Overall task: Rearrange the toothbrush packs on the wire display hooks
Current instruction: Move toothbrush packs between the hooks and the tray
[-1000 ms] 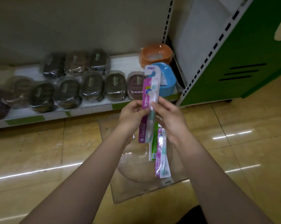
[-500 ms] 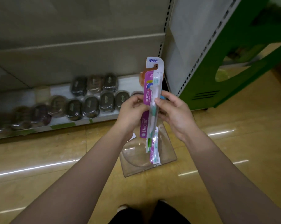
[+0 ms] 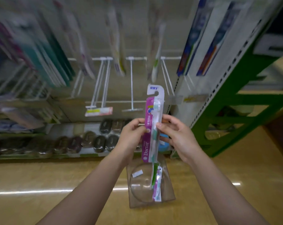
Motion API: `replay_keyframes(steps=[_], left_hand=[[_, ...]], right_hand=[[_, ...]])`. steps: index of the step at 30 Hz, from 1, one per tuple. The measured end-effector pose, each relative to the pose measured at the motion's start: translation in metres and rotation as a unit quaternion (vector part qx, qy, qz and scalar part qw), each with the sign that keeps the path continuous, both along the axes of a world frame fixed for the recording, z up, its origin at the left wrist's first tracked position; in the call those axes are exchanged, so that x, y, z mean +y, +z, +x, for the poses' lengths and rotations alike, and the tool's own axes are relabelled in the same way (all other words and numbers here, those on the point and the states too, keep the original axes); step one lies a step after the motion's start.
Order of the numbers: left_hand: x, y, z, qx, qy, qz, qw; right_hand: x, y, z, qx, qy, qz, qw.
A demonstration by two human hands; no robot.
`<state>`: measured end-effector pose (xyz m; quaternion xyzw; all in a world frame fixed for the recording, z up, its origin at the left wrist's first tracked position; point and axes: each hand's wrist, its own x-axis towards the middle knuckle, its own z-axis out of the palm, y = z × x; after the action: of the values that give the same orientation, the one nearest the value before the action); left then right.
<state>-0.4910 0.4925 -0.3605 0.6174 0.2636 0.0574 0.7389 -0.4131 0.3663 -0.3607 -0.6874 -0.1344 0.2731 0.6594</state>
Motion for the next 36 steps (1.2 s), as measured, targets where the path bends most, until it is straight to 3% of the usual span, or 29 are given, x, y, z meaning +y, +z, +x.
replay_keyframes(steps=[7, 15, 21, 36], left_hand=[[0.009, 0.109, -0.019, -0.06, 0.052, 0.003, 0.997], [0.026, 0.179, -0.061, -0.079, 0.136, 0.024, 0.987], [0.051, 0.194, -0.1, -0.077, 0.196, 0.068, 0.975], [0.121, 0.187, -0.168, -0.085, 0.289, 0.044, 0.952]], right_hand=[[0.018, 0.11, -0.01, -0.036, 0.039, 0.046, 0.998], [0.057, 0.173, -0.037, -0.056, 0.097, 0.071, 0.991], [0.093, 0.195, -0.068, -0.069, 0.155, 0.083, 0.982], [0.184, 0.197, -0.122, -0.073, 0.257, 0.082, 0.96]])
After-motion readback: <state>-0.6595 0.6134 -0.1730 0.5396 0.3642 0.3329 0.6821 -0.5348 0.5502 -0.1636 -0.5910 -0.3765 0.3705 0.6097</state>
